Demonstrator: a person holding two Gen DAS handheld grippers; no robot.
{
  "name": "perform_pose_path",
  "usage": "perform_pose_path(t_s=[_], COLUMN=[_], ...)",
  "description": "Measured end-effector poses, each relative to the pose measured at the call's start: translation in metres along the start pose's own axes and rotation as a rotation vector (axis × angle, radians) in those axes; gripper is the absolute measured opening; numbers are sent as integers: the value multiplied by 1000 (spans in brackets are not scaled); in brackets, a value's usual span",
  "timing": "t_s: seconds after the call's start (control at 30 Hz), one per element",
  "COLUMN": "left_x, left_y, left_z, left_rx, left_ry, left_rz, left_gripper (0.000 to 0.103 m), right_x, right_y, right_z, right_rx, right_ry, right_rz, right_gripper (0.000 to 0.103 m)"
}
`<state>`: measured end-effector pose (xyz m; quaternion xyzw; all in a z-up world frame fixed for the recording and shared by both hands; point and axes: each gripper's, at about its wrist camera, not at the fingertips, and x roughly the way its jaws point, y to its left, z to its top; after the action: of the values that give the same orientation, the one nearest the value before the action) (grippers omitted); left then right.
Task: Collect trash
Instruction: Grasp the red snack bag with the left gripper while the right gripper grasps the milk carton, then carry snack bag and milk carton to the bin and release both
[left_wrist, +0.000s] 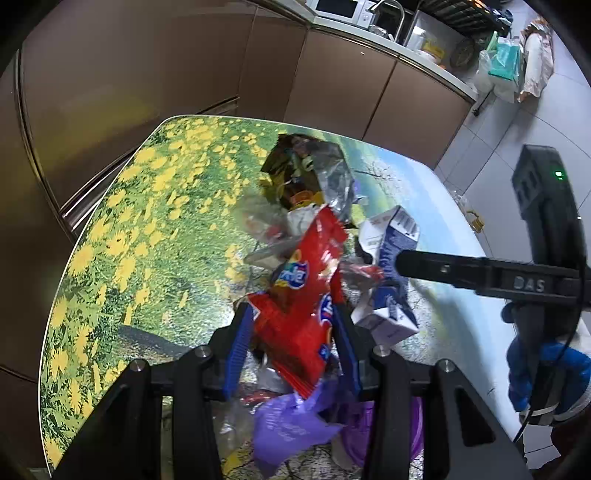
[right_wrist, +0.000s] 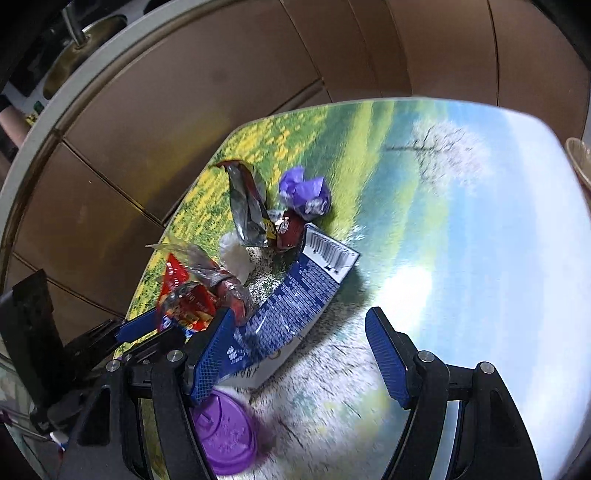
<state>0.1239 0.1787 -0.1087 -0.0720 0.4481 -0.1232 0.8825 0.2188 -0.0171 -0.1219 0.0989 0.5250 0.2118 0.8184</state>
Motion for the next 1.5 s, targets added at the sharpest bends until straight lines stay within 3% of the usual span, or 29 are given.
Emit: perform_pose_path(t_s=[0.2, 0.3, 0.37, 0.67, 0.73, 0.93, 1.07, 1.27, 1.33, 1.5], left_x=[-1, -3, -5, -22, -28, -41, -46, -51, -54, -63], left_y=[8, 9, 8, -1, -3, -10, -14, -17, -17, -17], left_z=[-2, 0, 1, 5, 7, 9, 8, 8, 8, 8], left_rx=[-14, -21, -26, -49, -54, -81, -89, -94, -98, -113], left_ry=[-6, -17, -23, -74, -85, -114, -122, -133, -136, -153], left_rz=[-14, -28, -39, -33, -29, -27, -24, -16, -13, 3], left_gripper=[36, 29, 16, 13, 13, 13, 13, 13, 13, 13], right_x=[26, 30, 28, 0, -6, -14, -2, 9, 9, -2], right_y=[3, 0, -3, -20, -23, -31, -28, -33, -34, -39], right_z=[9, 10, 9, 11, 11, 9, 5, 4, 5, 3], right_rx=[2, 10, 9, 0, -6, -45, -77, -101, -115, -103], right_ry=[28, 32, 26, -17, -25, 14, 48, 78, 70, 28], right_rz=[-18, -15, 1, 38, 37, 14, -20, -89, -98, -35], right_gripper=[70, 57, 47, 12, 8, 16, 41, 40, 35, 35])
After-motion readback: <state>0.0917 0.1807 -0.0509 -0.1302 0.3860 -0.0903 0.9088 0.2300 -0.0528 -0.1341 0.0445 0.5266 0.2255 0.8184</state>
